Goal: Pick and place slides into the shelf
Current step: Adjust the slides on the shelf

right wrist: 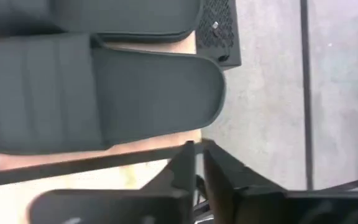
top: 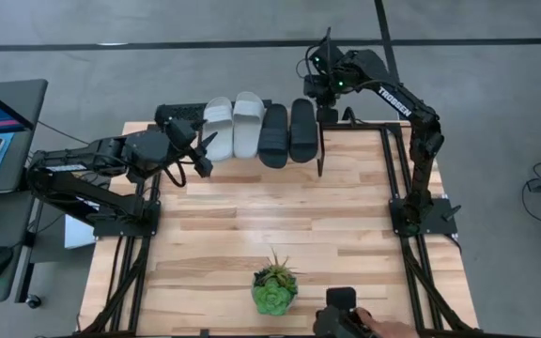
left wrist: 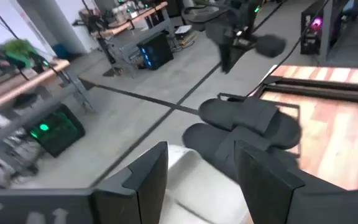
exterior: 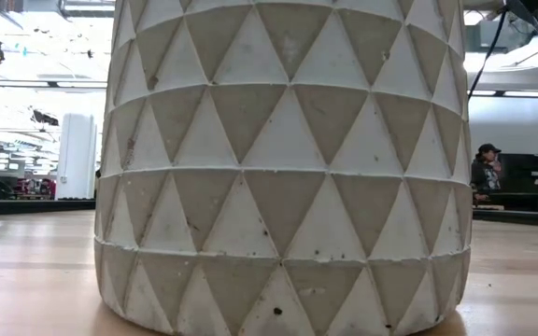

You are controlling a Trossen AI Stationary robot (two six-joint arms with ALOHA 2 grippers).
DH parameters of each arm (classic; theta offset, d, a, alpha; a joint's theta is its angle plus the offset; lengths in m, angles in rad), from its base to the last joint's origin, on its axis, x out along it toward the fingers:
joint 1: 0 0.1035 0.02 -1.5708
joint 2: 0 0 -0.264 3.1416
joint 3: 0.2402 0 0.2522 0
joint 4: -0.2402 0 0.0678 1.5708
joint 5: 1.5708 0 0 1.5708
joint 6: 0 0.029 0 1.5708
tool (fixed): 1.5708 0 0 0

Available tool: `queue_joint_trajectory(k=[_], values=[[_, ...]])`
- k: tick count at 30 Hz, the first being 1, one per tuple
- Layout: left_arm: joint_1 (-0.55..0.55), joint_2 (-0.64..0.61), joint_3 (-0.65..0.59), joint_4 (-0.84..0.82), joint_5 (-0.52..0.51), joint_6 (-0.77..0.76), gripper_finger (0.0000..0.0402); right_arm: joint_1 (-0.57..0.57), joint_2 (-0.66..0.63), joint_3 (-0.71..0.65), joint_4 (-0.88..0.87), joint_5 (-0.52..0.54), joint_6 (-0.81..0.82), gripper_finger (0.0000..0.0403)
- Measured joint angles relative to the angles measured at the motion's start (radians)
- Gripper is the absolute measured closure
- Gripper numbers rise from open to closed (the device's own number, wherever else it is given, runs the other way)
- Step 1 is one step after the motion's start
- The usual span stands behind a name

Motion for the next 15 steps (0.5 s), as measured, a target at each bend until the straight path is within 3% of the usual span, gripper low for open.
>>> queue_joint_trajectory(k=[3,7,11,15], values=[[0.0,-0.022,0.0,0.006,-0.024,0.057,0.0227,0.008,-0.004,0.047,-0.034,-0.018,0.037,0.039],[0.0,-0.079,0.0,0.001,-0.041,0.108,0.0237,0.016,-0.067,0.078,-0.008,-0.122,0.07,0.0399],[0.0,-0.154,0.0,-0.009,-0.031,0.128,0.0273,0.019,-0.163,0.082,0.065,-0.22,0.124,0.04],[0.0,-0.242,0.0,-0.023,0.069,0.162,0.0319,0.016,-0.282,0.083,0.168,-0.35,0.191,0.0401]])
